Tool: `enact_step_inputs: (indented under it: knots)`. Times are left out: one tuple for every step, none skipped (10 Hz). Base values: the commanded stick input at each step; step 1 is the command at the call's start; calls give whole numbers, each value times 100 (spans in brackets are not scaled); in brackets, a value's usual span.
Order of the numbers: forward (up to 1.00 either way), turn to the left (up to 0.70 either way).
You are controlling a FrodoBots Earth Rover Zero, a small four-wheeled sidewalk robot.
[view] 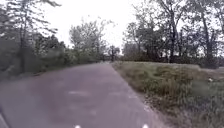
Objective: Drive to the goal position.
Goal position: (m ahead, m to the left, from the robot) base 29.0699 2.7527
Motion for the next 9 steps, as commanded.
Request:
enact_step_inputs:
  knots:
    - [100,0]
    - [100,0]
    - [100,0]
    - [100,0]
    - [100,0]
    - [100,0]
    - [100,17]
    - [100,39]
    - [100,35]
